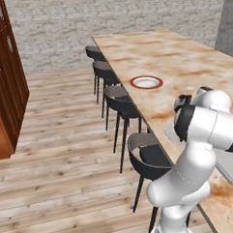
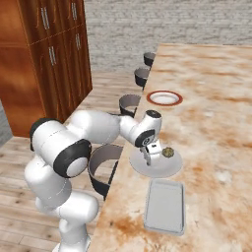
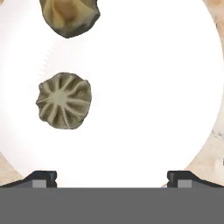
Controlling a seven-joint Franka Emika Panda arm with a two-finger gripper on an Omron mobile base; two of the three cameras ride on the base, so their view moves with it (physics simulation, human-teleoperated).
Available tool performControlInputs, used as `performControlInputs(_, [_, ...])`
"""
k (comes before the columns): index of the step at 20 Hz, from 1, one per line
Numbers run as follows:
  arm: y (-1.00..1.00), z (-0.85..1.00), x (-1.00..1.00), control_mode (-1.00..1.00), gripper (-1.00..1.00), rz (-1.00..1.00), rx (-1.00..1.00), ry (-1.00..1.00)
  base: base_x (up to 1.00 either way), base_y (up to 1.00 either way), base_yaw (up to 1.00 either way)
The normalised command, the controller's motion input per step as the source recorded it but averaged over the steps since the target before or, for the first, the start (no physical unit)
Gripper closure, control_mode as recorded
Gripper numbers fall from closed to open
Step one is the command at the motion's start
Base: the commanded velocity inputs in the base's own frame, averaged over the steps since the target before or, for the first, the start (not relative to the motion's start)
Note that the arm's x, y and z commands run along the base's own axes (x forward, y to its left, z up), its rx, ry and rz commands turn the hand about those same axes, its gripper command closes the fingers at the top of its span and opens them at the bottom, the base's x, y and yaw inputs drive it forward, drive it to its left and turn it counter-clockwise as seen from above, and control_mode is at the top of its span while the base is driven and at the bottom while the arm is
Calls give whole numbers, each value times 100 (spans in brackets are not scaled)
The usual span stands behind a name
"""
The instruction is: Place two dumplings into each of the tupperware containers and then place the containers in the fridge.
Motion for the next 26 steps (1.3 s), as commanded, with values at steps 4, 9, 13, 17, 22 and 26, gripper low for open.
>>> performControlInputs(4, [-6, -34, 49, -100, -100, 3, 2, 0, 0, 0, 0])
performControlInputs(9, [-9, -38, 39, -100, -100, 1, 0, 0, 0, 0, 0])
performControlInputs(13, [-3, -33, 35, -100, -100, 0, 0, -1, 0, 0, 0])
performControlInputs(17, [-5, -24, 35, -100, -100, 0, 1, -1, 0, 0, 0])
performControlInputs(22, [-16, -19, 17, -100, 100, 0, 1, 0, 0, 0, 0])
performControlInputs(26, [46, 1, 2, -100, 100, 1, -13, 2, 0, 0, 0])
